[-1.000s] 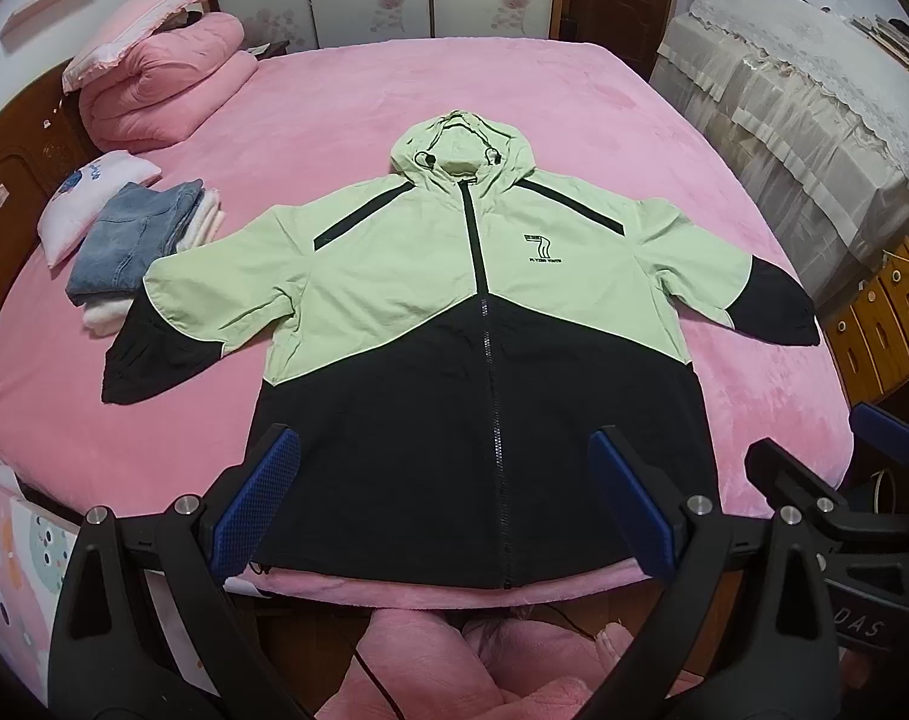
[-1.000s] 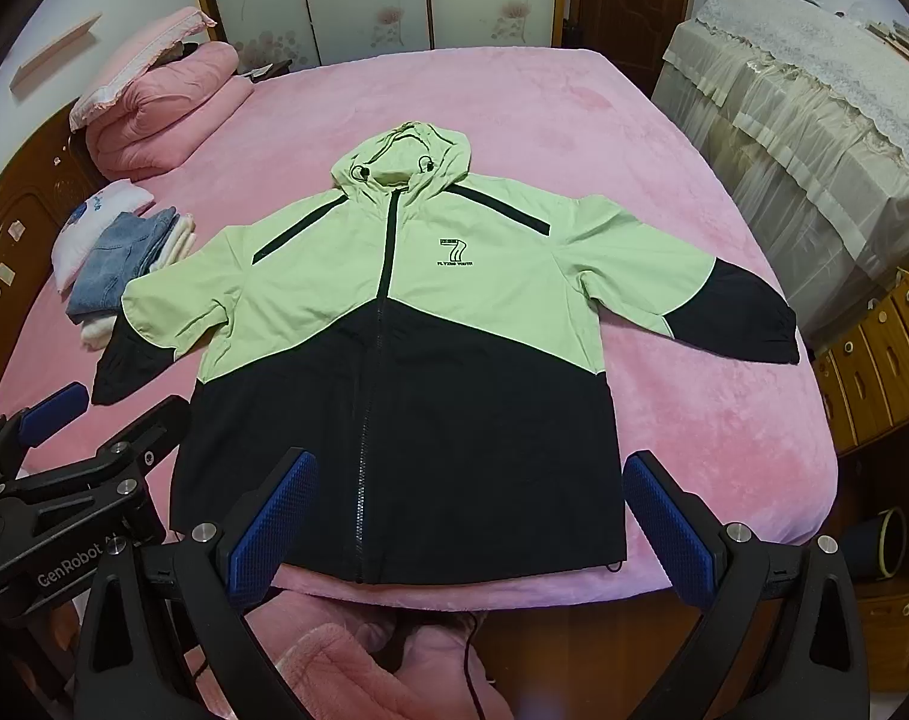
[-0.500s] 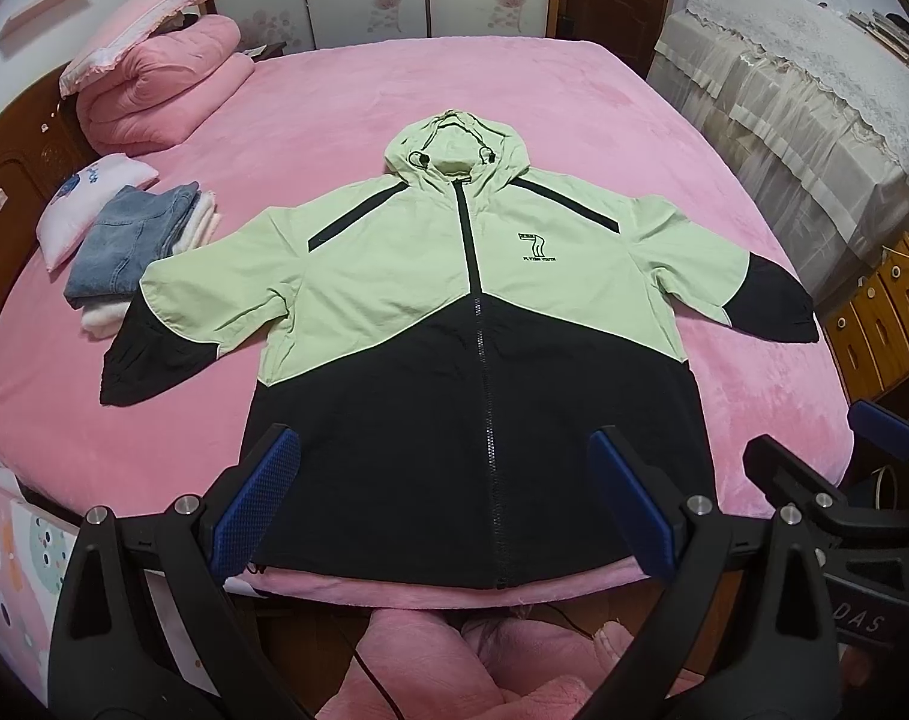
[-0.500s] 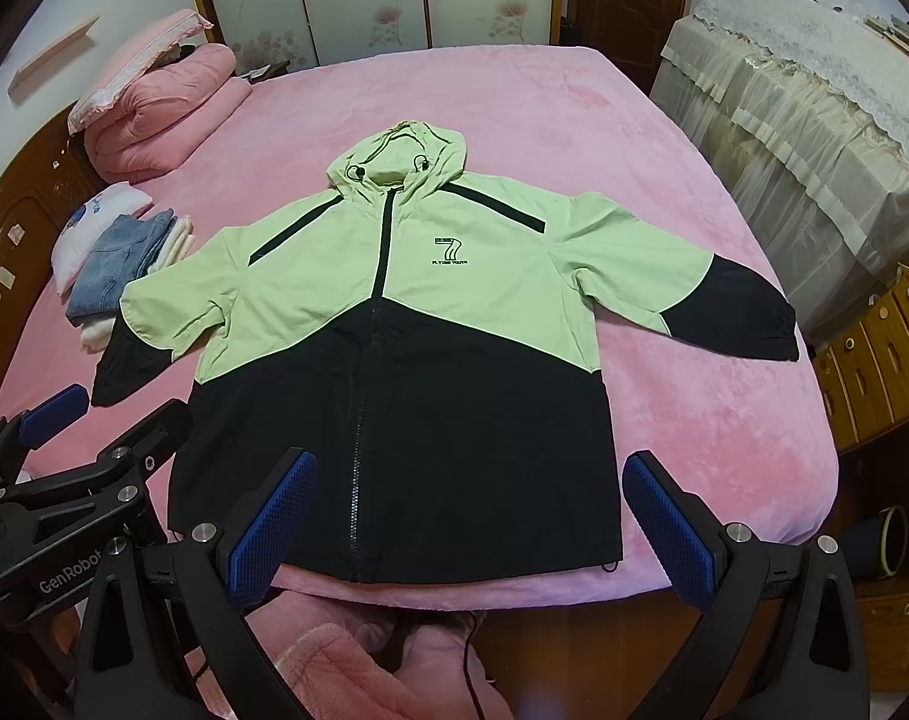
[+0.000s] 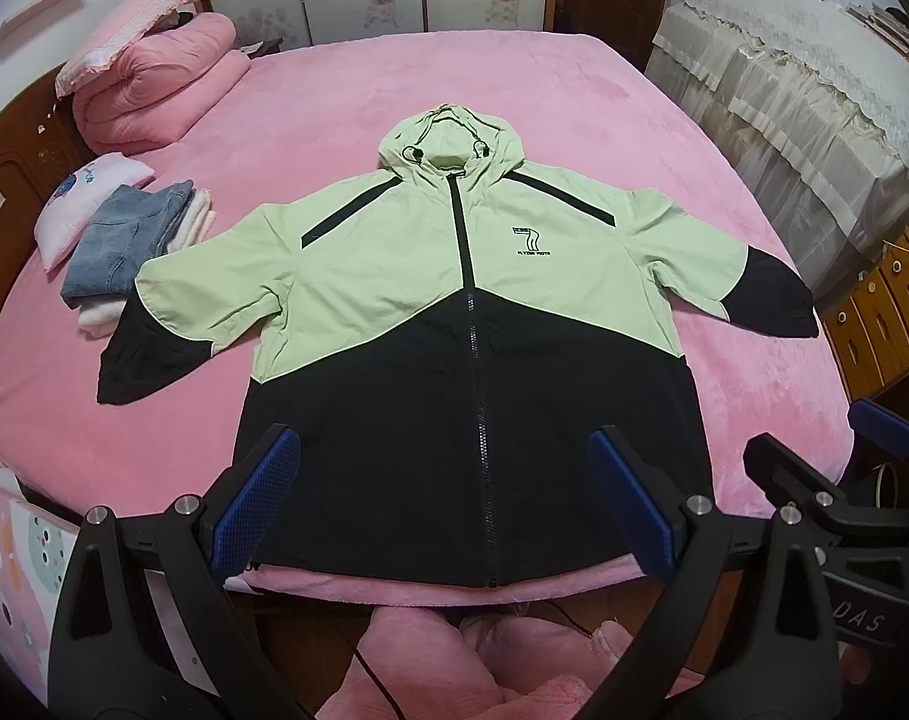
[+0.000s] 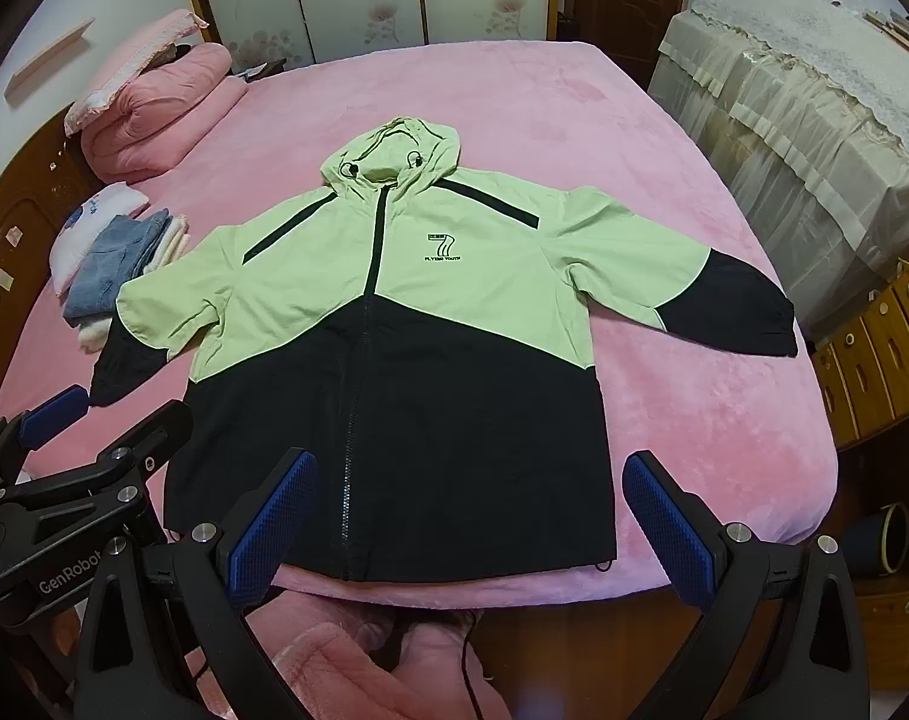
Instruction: Fold large clothes
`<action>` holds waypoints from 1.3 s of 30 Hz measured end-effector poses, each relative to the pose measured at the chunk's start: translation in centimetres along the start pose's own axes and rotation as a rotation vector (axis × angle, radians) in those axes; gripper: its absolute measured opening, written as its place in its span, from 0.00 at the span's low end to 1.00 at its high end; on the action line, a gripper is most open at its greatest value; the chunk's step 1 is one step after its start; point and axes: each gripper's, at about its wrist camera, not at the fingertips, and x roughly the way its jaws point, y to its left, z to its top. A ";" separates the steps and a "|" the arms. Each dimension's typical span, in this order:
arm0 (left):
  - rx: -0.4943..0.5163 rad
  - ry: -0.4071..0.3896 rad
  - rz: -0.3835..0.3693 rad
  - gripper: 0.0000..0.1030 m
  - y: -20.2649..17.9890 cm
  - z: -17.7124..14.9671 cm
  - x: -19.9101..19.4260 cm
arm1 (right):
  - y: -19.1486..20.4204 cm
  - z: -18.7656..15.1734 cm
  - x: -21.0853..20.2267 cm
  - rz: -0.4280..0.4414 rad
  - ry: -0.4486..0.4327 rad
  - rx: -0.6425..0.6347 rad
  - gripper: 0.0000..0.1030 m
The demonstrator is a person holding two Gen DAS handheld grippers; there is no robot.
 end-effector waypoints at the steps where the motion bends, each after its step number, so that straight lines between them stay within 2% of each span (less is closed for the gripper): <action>1: -0.001 0.000 0.000 0.93 0.0 0.0 0.0 | -0.1 0.1 0.1 0.001 0.002 0.001 1.00; 15: -0.005 -0.006 0.010 0.93 -0.1 0.2 0.1 | -0.7 0.2 0.5 0.005 -0.001 -0.008 1.00; 25: -0.021 -0.001 0.022 0.93 1.1 1.3 0.3 | 0.6 2.8 1.3 0.010 -0.004 -0.033 1.00; 34: -0.059 0.044 0.043 0.93 4.1 2.5 1.9 | 3.7 5.3 3.2 0.021 0.008 -0.089 1.00; 39: -0.128 0.109 0.029 0.93 8.4 2.4 3.9 | 7.3 7.4 4.7 0.043 0.026 -0.113 1.00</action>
